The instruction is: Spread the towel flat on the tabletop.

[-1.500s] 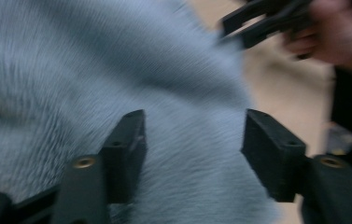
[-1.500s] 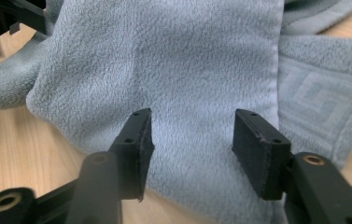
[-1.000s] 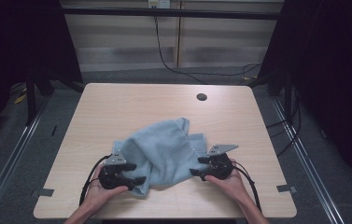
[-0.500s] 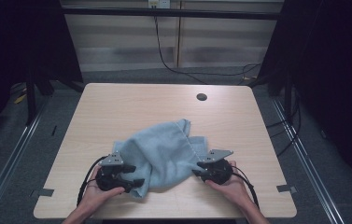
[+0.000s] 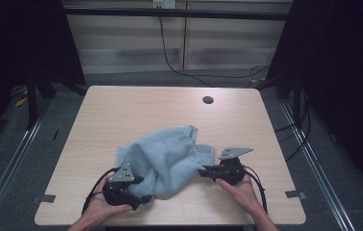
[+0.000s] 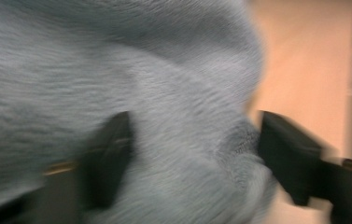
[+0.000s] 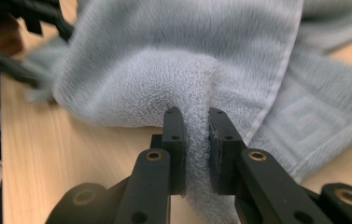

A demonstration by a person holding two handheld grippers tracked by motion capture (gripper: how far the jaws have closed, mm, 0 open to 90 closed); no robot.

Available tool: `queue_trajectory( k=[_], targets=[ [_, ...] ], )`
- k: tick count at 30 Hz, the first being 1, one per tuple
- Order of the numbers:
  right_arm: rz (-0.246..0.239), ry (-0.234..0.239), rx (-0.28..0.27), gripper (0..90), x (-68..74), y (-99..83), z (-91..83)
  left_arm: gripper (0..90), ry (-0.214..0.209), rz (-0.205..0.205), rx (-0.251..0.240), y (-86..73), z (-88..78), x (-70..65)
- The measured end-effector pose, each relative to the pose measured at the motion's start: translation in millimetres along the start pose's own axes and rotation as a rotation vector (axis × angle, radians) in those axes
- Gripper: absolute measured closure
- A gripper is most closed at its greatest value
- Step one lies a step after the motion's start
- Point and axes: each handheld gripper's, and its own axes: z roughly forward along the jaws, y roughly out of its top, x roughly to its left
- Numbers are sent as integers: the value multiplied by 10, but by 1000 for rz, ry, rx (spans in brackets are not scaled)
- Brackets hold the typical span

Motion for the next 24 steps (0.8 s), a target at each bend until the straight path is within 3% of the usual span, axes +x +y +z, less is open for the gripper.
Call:
queue_trajectory(
  k=[1,2,4,6,7,8,9,10,13,14,15,18,21,24],
  targets=[
    [-8,1,-15,790,7,33,-24,437,0,0,0,0,0,0],
    [-11,4,-28,790,13,62,-40,505,26,15,2,6,18,10],
    [-17,0,-44,790,28,114,-64,680,19,-12,-20,38,7,72],
    [-22,-1,-52,790,28,142,-82,724,27,-26,-48,67,-53,125],
    [-26,-1,-85,790,22,209,-139,757,14,-54,-101,99,-141,165],
    [-31,-3,-103,791,22,251,-177,761,14,-54,-101,99,-141,165],
    [-36,-8,-124,791,23,295,-222,765,-18,-92,-181,156,-283,202],
    [-39,-9,-149,791,25,342,-273,766,-18,-92,-181,156,-283,202],
    [-52,-8,-231,793,56,495,-444,771,-56,-135,-314,282,-551,250],
    [-62,-11,-252,793,73,548,-500,771,-83,-159,-392,367,-715,287],
    [-62,-11,-252,793,73,548,-500,773,-83,-159,-392,367,-715,287],
    [-98,-13,-324,793,178,746,-735,777,-126,-167,-495,528,-953,322],
    [-127,-12,-378,793,240,878,-870,777,-151,-172,-531,617,-1021,348],
    [-130,-18,-401,791,214,978,-919,777,-137,-195,-567,742,-1080,441]
  ],
)
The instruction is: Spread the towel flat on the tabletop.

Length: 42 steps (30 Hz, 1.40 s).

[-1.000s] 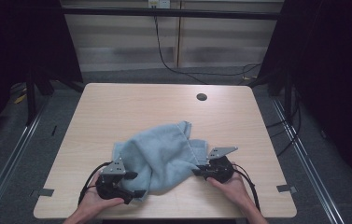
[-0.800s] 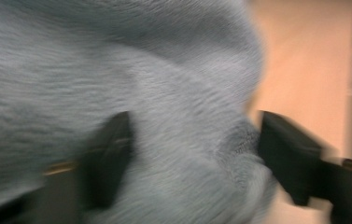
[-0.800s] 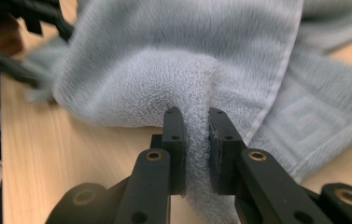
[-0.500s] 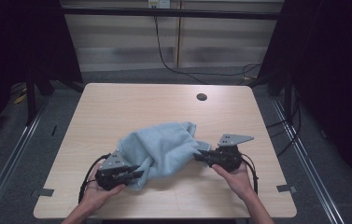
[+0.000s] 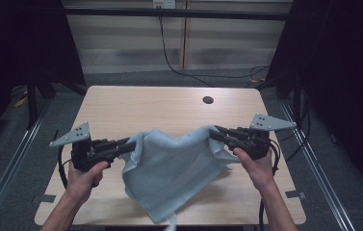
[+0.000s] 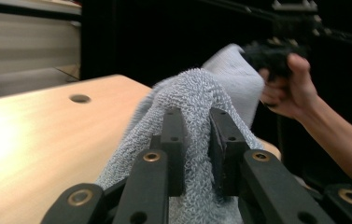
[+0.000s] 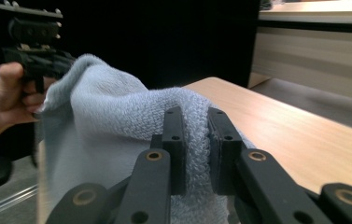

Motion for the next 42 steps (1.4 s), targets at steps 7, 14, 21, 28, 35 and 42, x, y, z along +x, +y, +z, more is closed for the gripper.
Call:
queue_trajectory(
  k=[7,14,21,28,35,42],
  targets=[
    [45,-57,86,781,-288,-139,221,770,169,-91,87,-190,259,545],
    [92,-121,243,689,-555,-560,613,626,278,-171,201,-606,403,873],
    [134,-187,226,545,-619,-708,354,489,327,-143,160,-528,60,723],
    [153,-175,343,559,-612,-1074,217,603,111,-74,321,-762,196,336],
    [147,-166,471,566,-602,-1334,374,555,51,-34,533,-1168,529,163],
    [135,-147,505,573,-497,-1452,394,632,152,-41,532,-1218,492,381]
  ],
)
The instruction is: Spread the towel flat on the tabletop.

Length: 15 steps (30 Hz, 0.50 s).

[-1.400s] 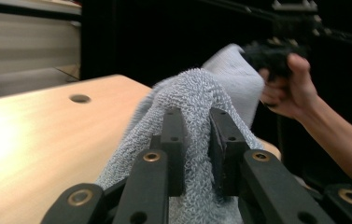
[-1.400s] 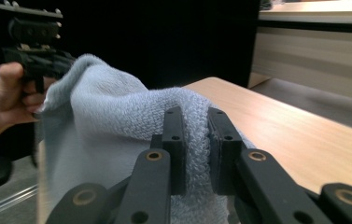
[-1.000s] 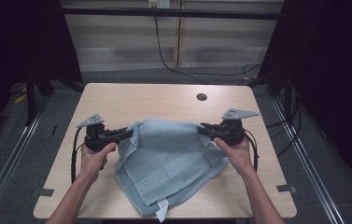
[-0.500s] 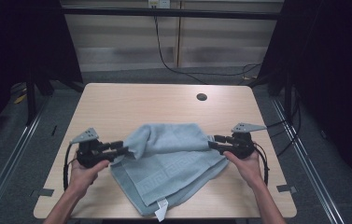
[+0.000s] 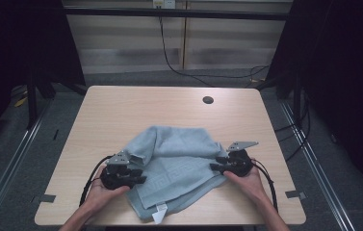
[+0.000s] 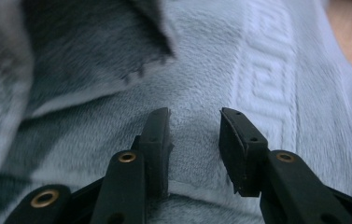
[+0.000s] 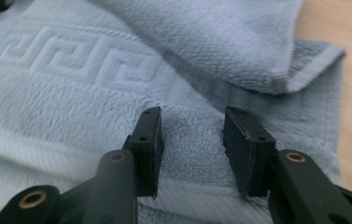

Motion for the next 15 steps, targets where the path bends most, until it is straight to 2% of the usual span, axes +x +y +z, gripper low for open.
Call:
queue_trajectory(
  k=[3,4,5,6,7,8,10,11,12,13,15],
  targets=[
    [-38,32,24,575,173,-88,-72,629,-7,-6,5,-26,-35,6],
    [-38,32,24,575,173,-88,-72,629,-17,-2,5,-45,-51,3],
    [-49,56,25,575,286,-181,-143,627,-31,-7,5,-70,-71,-5],
    [-50,73,25,585,337,-231,-182,627,-40,-18,5,-92,-91,-20],
    [-52,85,28,589,386,-283,-226,626,-68,-52,21,-131,-139,-99],
    [-53,101,31,591,432,-333,-269,616,-68,-52,21,-131,-139,-99],
    [-45,119,23,594,515,-439,-350,608,-73,4,39,-190,-171,-247],
    [-45,119,23,594,515,-439,-350,608,-88,-7,40,-218,-187,-296],
    [-31,141,24,594,567,-513,-412,598,-133,-28,29,-244,-213,-364],
    [-31,141,24,594,567,-513,-412,612,-133,-28,29,-244,-213,-364],
    [-30,152,25,594,596,-549,-442,613,-90,17,52,-233,-180,-406]
  ],
)
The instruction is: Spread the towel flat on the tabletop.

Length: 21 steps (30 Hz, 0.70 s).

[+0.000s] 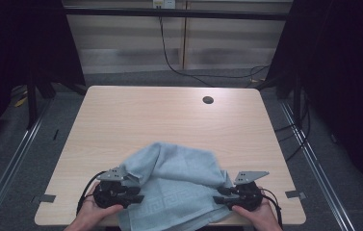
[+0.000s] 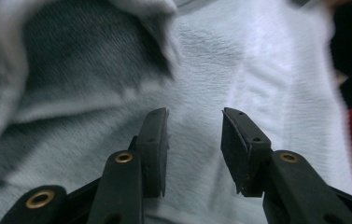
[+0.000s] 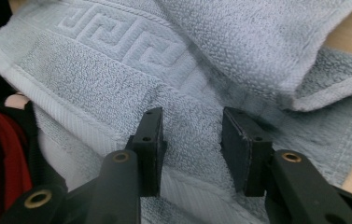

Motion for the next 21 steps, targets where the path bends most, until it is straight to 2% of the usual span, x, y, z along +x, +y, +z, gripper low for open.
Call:
queue_trajectory(
  k=[1,3,5,7,9,10,11,13,17,20,21],
  targets=[
    [0,0,0,593,6,-3,-1,625,8,22,-4,15,27,15],
    [-10,5,7,592,9,13,7,642,22,23,-21,61,65,94],
    [-6,24,12,594,17,18,16,670,60,11,-38,111,94,193],
    [-20,50,18,608,39,23,34,670,96,19,-52,163,124,287],
    [-28,80,21,608,64,29,57,670,99,-2,-73,206,158,383],
    [-38,85,27,608,73,36,61,670,100,2,-71,230,169,417],
    [-50,82,24,607,87,43,61,671,106,3,-68,252,176,441],
    [-81,40,-11,591,102,48,23,670,113,-7,-85,258,187,484],
    [-92,31,-27,602,84,32,-9,669,122,-15,-91,245,171,496],
    [-123,56,-17,584,125,19,19,651,114,-31,-103,233,166,508],
    [-152,64,-9,556,170,28,57,628,110,-38,-105,232,164,501]
  ],
)
